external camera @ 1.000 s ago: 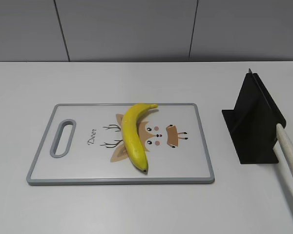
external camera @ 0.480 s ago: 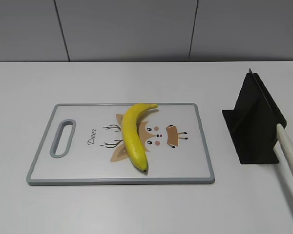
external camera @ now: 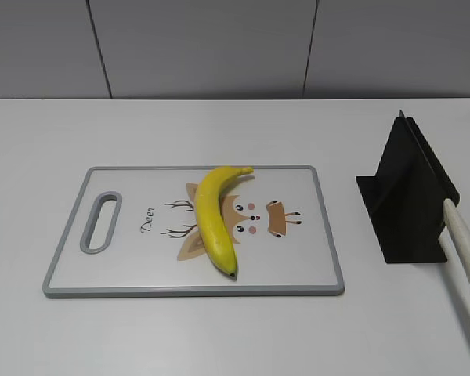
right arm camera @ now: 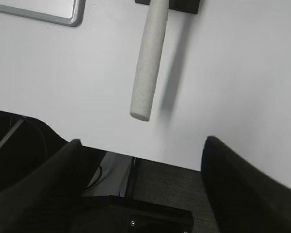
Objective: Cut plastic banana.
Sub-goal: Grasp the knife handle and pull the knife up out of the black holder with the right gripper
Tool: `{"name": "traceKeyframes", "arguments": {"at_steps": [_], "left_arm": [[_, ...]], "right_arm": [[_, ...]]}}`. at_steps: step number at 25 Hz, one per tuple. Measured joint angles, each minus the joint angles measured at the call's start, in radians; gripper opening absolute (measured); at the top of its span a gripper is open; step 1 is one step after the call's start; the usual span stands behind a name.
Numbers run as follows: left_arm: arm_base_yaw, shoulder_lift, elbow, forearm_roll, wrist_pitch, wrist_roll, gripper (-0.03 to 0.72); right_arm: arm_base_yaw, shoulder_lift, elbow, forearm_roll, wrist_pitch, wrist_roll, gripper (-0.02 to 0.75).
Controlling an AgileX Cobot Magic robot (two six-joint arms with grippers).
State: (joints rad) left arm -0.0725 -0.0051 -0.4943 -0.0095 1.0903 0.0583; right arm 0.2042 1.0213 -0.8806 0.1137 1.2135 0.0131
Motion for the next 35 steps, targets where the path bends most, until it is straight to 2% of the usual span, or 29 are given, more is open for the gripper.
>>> {"name": "traceKeyframes", "arguments": {"at_steps": [9,20,25,29,35], "left_arm": [[0.000,0.000,0.000,0.000,0.000,0.000,0.507],[0.000,0.000,0.000,0.000,0.000,0.000,0.505],[0.000,0.000,0.000,0.000,0.000,0.000,0.505],[0.000,0.000,0.000,0.000,0.000,0.000,0.503],[0.000,0.000,0.000,0.000,0.000,0.000,0.503]], "right_arm": [[0.146,0.212,-0.042,-0.061,-0.046,0.152,0.575],[0.156,0.399,-0.042,-0.096,-0.118,0.259,0.575],[0.157,0.469,-0.043,-0.221,-0.122,0.362,0.575],[0.157,0.500,-0.043,-0.240,-0.149,0.377,0.575],[0.157,0.551,-0.043,-0.240,-0.177,0.382,0.521]]}}
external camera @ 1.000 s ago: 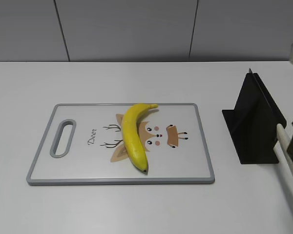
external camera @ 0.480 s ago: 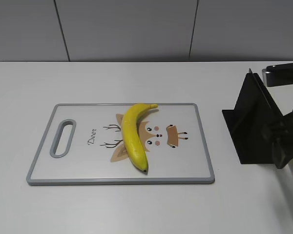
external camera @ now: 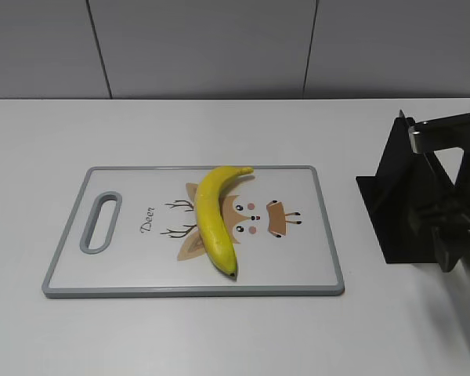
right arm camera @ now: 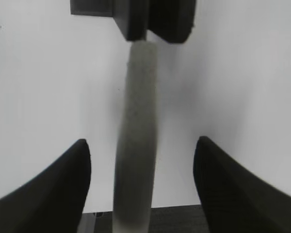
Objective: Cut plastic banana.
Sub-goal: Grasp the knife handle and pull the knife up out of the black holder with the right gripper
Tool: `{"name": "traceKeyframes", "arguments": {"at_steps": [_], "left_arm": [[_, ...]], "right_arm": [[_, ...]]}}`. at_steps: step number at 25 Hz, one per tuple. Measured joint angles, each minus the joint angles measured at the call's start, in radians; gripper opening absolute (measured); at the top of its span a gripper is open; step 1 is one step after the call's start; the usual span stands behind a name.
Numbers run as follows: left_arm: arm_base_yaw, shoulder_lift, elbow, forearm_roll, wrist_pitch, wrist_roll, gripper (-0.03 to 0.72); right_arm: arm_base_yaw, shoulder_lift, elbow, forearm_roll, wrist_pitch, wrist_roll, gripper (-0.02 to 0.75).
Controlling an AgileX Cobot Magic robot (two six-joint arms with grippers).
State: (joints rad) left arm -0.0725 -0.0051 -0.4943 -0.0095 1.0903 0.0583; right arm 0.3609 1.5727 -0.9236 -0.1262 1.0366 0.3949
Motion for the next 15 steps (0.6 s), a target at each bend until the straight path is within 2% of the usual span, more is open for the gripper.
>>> {"name": "traceKeyframes", "arguments": {"at_steps": [8,15], "left_arm": [[0.000,0.000,0.000,0.000,0.000,0.000,0.503],[0.000,0.000,0.000,0.000,0.000,0.000,0.497]], "right_arm": [[0.000,0.043,0.000,0.001,-0.033,0.028,0.494],[0.000,0.044,0.029,0.001,-0.034,0.067,0.436]]}}
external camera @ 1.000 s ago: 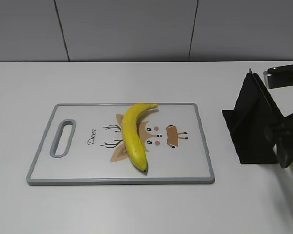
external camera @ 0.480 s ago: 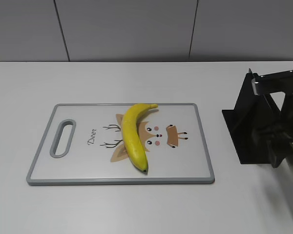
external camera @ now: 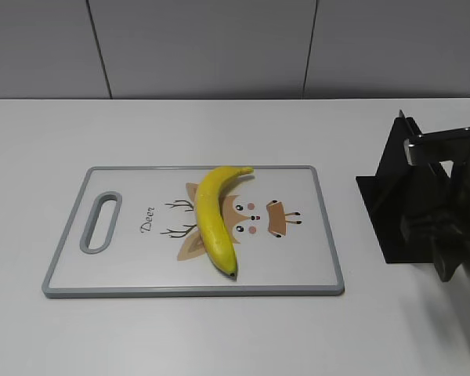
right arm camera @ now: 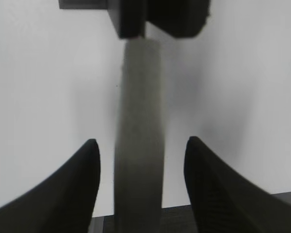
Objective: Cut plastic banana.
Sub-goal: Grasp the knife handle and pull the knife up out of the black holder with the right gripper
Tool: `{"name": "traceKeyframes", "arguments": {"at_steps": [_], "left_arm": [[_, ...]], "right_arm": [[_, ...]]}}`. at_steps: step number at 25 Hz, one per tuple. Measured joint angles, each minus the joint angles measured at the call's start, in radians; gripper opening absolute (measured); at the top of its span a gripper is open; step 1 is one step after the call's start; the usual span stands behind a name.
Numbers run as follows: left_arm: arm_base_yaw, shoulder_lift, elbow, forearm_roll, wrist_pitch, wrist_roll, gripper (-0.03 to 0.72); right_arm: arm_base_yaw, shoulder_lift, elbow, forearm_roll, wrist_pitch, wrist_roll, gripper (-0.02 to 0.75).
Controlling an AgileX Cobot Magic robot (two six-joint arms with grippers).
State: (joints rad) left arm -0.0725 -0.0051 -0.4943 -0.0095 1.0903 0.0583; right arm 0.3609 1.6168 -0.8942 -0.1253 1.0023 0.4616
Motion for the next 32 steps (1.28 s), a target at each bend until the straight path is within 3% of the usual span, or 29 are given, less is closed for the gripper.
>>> {"name": "traceKeyframes", "arguments": {"at_steps": [26,32], "left_arm": [[0.000,0.000,0.000,0.000,0.000,0.000,0.490],[0.000,0.000,0.000,0.000,0.000,0.000,0.490]], "right_arm": [[0.000,-0.063,0.024,-0.008,-0.065,0.024,0.398],[0.000,-0.062,0.025,-0.008,-0.065,0.024,0.355]]}}
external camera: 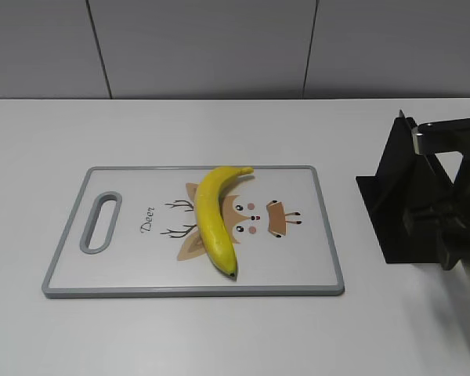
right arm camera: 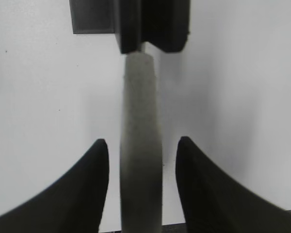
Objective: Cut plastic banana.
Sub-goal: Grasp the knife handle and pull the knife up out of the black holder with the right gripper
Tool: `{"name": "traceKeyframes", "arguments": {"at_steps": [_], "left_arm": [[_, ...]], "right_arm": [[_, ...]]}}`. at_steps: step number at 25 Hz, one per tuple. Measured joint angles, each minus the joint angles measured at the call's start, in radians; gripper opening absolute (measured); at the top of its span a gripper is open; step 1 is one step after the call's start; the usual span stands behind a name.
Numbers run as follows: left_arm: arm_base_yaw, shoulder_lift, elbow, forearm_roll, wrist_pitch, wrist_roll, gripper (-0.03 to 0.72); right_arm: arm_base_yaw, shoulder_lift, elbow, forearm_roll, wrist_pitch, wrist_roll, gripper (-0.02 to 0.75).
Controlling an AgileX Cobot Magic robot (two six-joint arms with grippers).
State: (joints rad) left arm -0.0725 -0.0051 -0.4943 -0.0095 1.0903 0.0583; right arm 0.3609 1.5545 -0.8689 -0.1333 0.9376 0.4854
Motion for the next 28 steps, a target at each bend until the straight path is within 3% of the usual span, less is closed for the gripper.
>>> {"name": "traceKeyframes", "arguments": {"at_steps": [3,5,6,28], "left_arm": [[0.000,0.000,0.000,0.000,0.000,0.000,0.490],[0.000,0.000,0.000,0.000,0.000,0.000,0.490],[0.000,0.000,0.000,0.000,0.000,0.000,0.490],[0.000,0.000,0.000,0.000,0.000,0.000,0.490]], "right_arm": [[0.000,0.000,0.000,0.000,-0.001,0.001,0.302],[0.000,0.000,0.000,0.000,-0.001,-0.002,0.197],[0.000,0.000,0.000,0.000,-0.004,-0.004,0.181],[0.000,-0.182,0.001,0.063,0.024,-0.043,0.181]]}}
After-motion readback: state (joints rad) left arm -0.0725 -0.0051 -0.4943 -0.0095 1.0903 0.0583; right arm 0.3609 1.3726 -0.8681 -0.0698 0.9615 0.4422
